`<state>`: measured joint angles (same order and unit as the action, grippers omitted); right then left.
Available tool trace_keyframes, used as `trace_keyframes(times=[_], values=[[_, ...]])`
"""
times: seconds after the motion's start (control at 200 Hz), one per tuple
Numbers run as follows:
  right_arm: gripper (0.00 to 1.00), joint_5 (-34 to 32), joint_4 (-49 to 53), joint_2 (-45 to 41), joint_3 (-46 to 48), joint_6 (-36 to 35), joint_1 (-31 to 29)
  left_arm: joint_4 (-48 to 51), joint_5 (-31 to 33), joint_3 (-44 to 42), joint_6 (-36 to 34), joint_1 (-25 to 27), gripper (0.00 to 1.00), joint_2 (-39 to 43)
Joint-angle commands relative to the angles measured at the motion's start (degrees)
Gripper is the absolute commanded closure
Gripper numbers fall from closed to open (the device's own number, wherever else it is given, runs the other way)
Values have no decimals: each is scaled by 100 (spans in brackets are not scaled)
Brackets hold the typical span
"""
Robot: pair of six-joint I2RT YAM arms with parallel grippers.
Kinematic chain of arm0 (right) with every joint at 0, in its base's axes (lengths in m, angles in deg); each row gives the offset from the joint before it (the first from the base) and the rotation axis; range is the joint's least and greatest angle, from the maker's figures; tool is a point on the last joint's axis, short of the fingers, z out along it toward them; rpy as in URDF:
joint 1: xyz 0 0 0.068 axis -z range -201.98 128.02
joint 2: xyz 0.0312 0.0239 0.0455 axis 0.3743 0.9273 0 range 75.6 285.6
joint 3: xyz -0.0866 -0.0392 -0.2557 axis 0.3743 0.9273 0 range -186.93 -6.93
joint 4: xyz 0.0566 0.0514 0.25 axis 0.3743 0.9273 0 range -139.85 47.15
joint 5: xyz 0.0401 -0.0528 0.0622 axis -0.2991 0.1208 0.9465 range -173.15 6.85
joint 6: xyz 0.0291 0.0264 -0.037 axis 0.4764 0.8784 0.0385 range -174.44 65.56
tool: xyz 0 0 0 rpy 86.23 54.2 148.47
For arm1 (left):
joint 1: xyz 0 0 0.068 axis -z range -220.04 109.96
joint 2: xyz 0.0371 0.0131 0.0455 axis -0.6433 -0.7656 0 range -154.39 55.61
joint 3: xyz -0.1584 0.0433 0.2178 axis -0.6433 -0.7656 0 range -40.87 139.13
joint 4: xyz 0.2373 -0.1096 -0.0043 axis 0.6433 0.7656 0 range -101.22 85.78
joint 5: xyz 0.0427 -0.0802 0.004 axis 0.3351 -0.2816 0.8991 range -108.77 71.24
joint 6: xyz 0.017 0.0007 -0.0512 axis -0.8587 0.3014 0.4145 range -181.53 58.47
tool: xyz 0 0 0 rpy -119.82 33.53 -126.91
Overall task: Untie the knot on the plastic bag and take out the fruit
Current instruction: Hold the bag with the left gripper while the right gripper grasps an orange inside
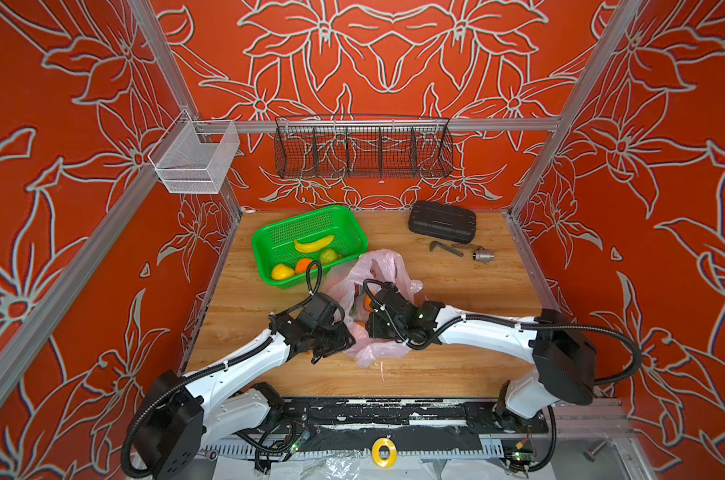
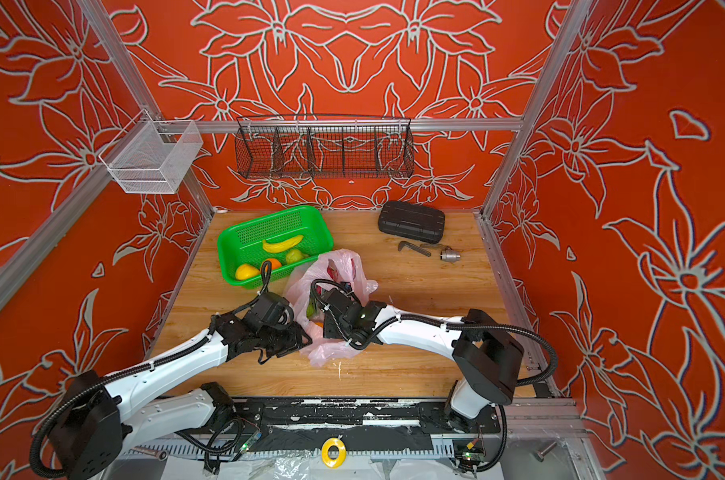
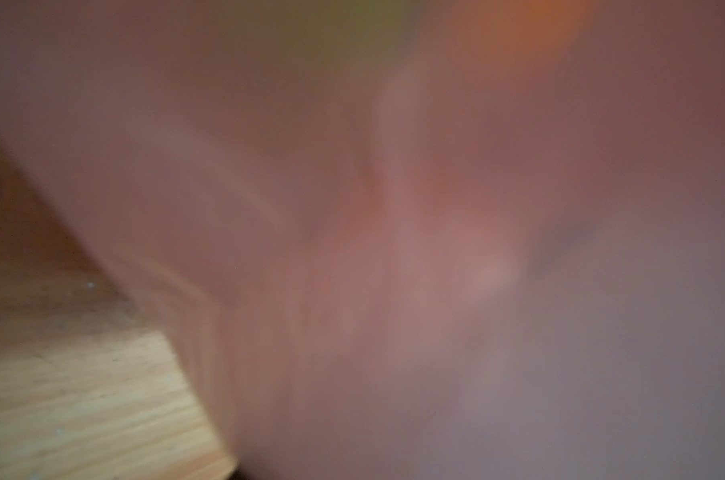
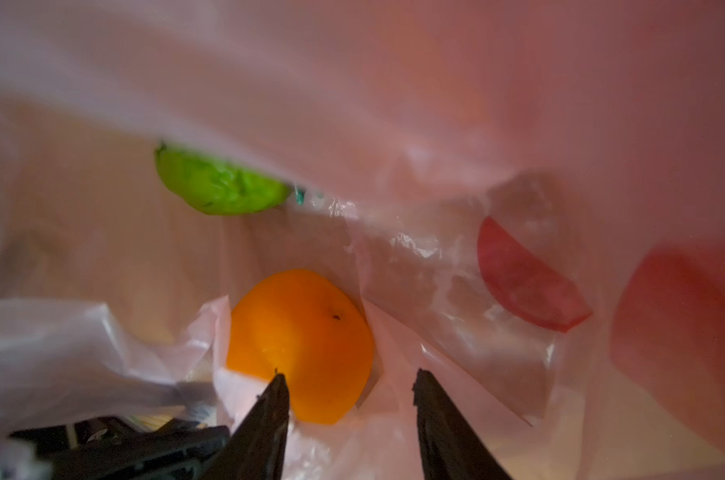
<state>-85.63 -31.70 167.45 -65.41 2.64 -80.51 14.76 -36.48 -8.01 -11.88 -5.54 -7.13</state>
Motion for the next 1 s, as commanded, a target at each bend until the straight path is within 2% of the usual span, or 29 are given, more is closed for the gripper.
trace_keyframes(times=[0.0, 0.22, 0.45, 0.636, 0.756, 0.996], values=[[48, 8, 89, 102, -247, 173, -1, -26, -291, -267, -16, 25, 69, 66], [34, 269, 118, 252, -348, 164, -1, -27, -453, -610, -16, 30, 84, -35], [30, 389, 67, 551, -467, 229, -10, 268, -120, -615, -139, 30, 91, -64], [17, 477, 33, 793, -532, 293, -41, 294, -94, -663, -182, 54, 96, -241], [18, 537, -73, 979, -572, 305, -36, 186, -41, -685, -170, 56, 96, -202], [25, 951, -749, 1314, -525, 414, -36, 70, -43, -676, -176, 51, 96, -212]])
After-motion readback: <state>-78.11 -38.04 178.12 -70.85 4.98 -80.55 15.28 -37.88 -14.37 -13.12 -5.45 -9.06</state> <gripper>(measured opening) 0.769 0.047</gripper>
